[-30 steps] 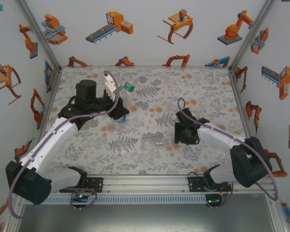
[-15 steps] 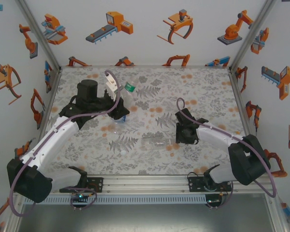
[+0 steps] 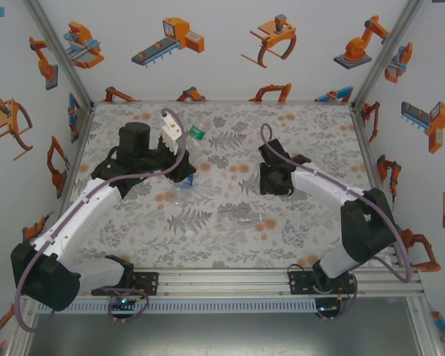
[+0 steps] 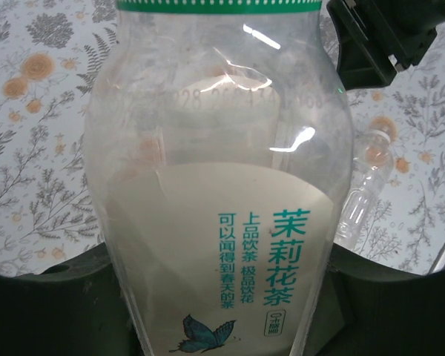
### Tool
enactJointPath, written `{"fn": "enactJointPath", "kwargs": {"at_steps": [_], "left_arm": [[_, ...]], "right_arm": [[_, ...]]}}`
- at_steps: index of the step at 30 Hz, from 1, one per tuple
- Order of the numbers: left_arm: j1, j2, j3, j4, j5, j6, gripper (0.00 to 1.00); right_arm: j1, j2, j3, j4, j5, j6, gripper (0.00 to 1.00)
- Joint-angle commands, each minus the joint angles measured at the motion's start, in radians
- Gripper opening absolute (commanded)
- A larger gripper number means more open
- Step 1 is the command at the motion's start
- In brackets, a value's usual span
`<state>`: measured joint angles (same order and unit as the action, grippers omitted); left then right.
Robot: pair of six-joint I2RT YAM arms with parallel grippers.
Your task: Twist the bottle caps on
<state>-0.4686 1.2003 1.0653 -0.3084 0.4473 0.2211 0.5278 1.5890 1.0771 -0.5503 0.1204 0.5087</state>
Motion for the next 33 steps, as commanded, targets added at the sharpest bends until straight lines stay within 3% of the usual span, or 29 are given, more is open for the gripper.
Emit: {"fn": "enactJointPath", "kwargs": {"at_steps": [1,9,17,33], "left_arm": [[0.007,-0.005,-0.001,-0.004,-0.048,0.038,0.00],[0.011,-0.049,-0.043,0.054,-0.043,0.011,0.00],[0.011,-0.050,-0.040,0.053,-0.039,0.005,0.00],[0.010,-0.045,-0.036,0.052,-0.020,0.001,0.00]], "right_arm": [[0.021,0.070,0.096,-0.048,-0.012,-0.035,0.43],[0.114,0.279,0.320,-0.065,-0.044,-0.040,0.43],[0.189,0.439,0.433,-0.050,-0.071,-0.007,0.43],[0.198,0.416,0.437,-0.071,-0.059,-0.007,0.50]]}}
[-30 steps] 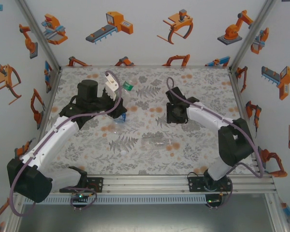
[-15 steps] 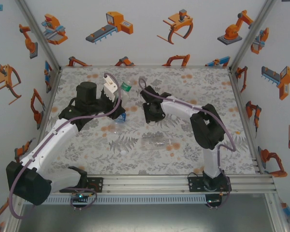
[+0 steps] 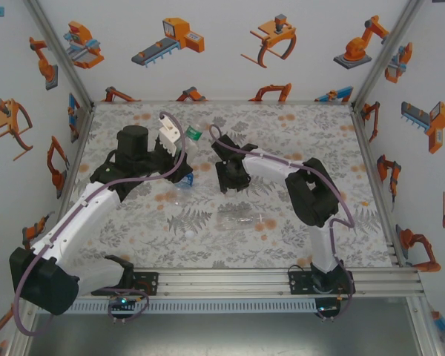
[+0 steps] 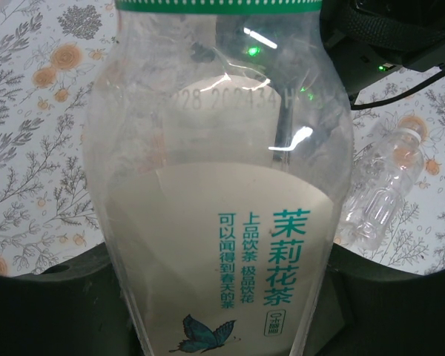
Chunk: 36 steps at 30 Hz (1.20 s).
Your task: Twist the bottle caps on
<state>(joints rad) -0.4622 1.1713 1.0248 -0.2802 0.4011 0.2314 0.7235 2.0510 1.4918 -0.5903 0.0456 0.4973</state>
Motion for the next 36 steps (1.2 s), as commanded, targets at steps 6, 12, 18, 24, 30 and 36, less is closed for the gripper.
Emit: {"fn": "enactJointPath", "kwargs": {"at_steps": [6,12,18,24,30,36], "left_arm": [[0.005,-0.019,0.003,0.021,0.024,-0.009,0.00],[0.004,-0.018,0.004,0.027,0.030,-0.011,0.00],[0.004,-0.019,0.003,0.028,0.027,-0.013,0.00],[0.004,-0.013,0.005,0.028,0.029,-0.016,0.00],[0.004,-0.011,0.004,0.028,0.028,-0.015,0.00],[0.004,-0.005,0.006,0.030,0.034,-0.018,0.00]], "right_arm": [[0.011,-0.092,0.024,-0.040,0.016,0.007,0.50],[0.013,-0.081,0.017,-0.028,-0.005,0.020,0.50],[0.014,-0.071,0.003,-0.018,-0.010,0.029,0.50],[0.014,-0.054,0.002,-0.012,-0.016,0.028,0.50],[0.014,-0.038,0.004,-0.006,-0.023,0.029,0.50],[0.014,-0.030,0.004,-0.004,-0.021,0.029,0.50]]}}
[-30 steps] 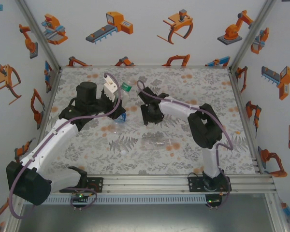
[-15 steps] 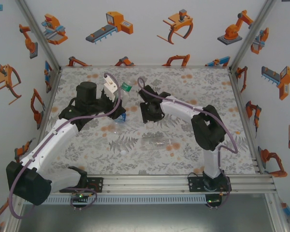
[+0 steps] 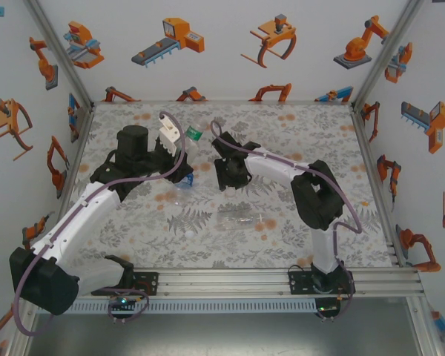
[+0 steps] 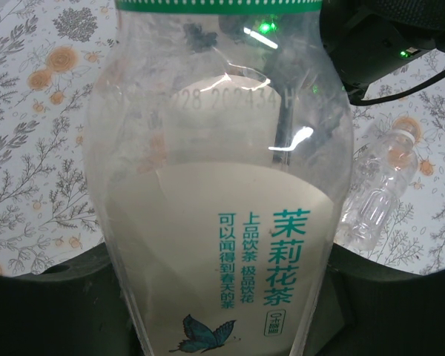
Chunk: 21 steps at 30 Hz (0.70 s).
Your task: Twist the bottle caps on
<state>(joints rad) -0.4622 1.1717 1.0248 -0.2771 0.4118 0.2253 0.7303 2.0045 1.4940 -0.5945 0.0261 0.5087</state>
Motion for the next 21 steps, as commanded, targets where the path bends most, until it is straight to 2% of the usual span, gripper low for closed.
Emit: {"fn": "enactJointPath", "kwargs": {"at_steps": [1,21], "left_arm": [[0.004,-0.006,0.007,0.027,0.023,-0.011,0.00],[0.005,0.009,0.017,0.016,0.030,-0.012,0.00]], "right_arm": [[0.008,0.018,0.002,0.001,-0.002,0.019,0.50],[0.008,0.046,-0.002,-0.005,-0.007,0.021,0.50]]}}
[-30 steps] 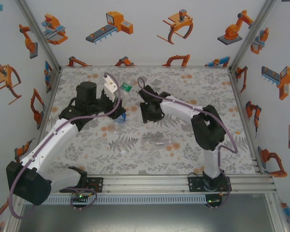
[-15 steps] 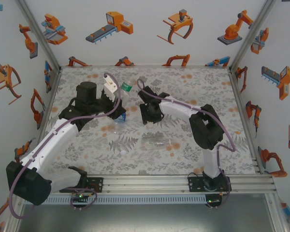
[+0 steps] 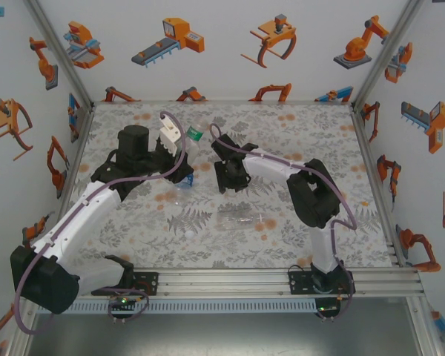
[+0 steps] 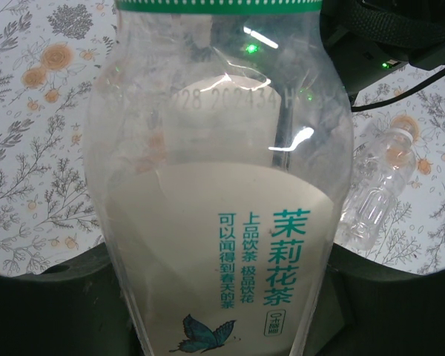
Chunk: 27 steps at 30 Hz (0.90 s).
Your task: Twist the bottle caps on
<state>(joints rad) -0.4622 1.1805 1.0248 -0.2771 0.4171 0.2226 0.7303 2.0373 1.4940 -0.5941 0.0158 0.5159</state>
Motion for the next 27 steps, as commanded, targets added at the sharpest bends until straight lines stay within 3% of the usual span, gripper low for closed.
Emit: {"fn": "enactJointPath", "kwargs": {"at_steps": [1,27], "left_arm": [[0.004,0.001,0.018,0.016,0.026,-0.009,0.00],[0.004,0.004,0.017,0.013,0.023,-0.009,0.00]], "right_arm": [[0.007,0.014,-0.003,-0.006,0.003,0.015,0.50],[0.008,-0.051,0.023,-0.037,0.045,0.003,0.52]]}}
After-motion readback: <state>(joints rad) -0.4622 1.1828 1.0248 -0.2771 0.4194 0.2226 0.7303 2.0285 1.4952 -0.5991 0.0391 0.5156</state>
